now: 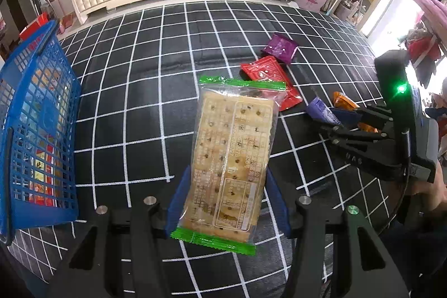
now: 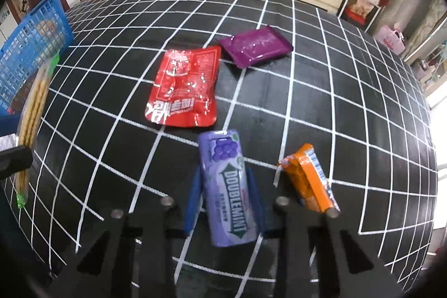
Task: Organize snacks
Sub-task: 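Carry the cracker packet and gum pack over the blue basket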
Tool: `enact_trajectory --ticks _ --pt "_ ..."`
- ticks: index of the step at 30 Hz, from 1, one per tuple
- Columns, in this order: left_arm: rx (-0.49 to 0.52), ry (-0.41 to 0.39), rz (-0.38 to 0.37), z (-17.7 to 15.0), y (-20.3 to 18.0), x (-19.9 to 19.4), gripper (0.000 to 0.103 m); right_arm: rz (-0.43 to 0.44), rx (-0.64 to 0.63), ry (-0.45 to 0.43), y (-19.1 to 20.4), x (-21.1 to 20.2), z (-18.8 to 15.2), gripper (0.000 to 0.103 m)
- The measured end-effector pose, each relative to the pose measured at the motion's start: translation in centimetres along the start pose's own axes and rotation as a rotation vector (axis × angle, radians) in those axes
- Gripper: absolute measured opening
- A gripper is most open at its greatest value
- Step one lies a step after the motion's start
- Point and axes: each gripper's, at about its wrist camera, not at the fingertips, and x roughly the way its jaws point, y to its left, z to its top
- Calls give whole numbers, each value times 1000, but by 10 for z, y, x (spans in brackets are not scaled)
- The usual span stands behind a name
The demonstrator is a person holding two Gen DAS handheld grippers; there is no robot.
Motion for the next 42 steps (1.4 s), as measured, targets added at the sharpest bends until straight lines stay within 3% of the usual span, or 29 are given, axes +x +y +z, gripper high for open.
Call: enact_trajectory --ticks 6,15,19,28,36,42 --pt "5 -20 -12 0 12 -18 52 -15 24 -54 19 -26 -2 36" --pt "-32 -112 -48 -8 54 -85 52 63 22 -157 89 -95 22 36" --pt "-69 -151 -59 -15 87 -117 52 98 -1 -206 123 -121 34 36" --pt "-146 -215 1 -20 172 -161 52 170 -37 -262 200 -149 65 36" --pt "-200 -176 56 -11 224 -159 52 191 -48 -264 237 -143 77 36" --pt "-262 -90 15 -6 246 -127 52 211 -49 -244 252 -132 87 36"
